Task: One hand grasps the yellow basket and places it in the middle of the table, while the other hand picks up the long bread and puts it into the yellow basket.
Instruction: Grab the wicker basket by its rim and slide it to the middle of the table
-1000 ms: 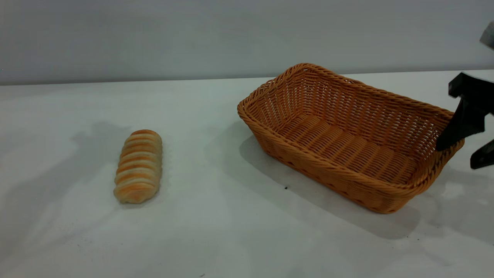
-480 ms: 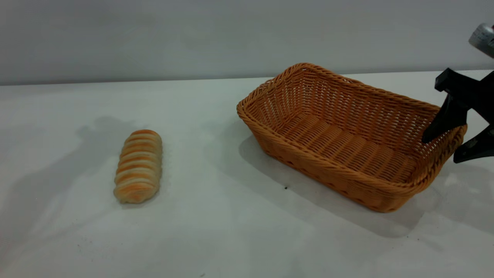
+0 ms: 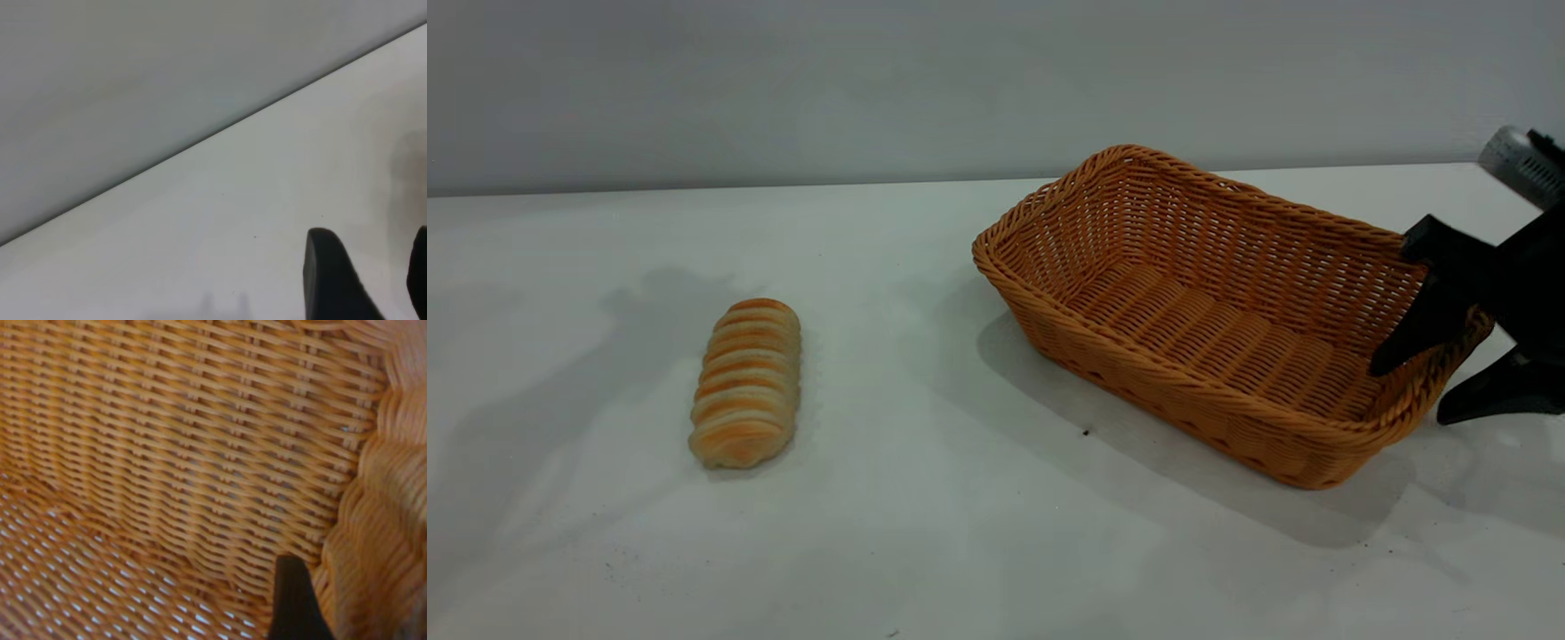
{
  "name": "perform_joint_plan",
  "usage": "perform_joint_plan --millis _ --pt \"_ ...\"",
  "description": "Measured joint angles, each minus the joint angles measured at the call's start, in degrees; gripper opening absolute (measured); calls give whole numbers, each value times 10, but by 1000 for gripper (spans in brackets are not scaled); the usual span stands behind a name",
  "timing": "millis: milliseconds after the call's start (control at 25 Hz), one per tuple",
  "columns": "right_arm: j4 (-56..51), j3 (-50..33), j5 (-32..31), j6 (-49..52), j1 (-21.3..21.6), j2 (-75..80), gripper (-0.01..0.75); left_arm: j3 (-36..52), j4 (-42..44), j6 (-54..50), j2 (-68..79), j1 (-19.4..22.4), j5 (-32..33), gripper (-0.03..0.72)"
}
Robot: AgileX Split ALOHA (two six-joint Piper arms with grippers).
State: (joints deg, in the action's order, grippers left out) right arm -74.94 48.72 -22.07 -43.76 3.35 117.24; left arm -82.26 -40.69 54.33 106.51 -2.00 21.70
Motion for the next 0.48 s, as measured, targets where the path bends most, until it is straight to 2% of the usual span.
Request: perform_joint_plan --millis 240,480 --pt "-88 0 -1 -76 0 27 469 0 0 0 1 0 -5 353" --pt "-137 11 -15 -122 0 52 423 0 0 0 18 0 -7 353"
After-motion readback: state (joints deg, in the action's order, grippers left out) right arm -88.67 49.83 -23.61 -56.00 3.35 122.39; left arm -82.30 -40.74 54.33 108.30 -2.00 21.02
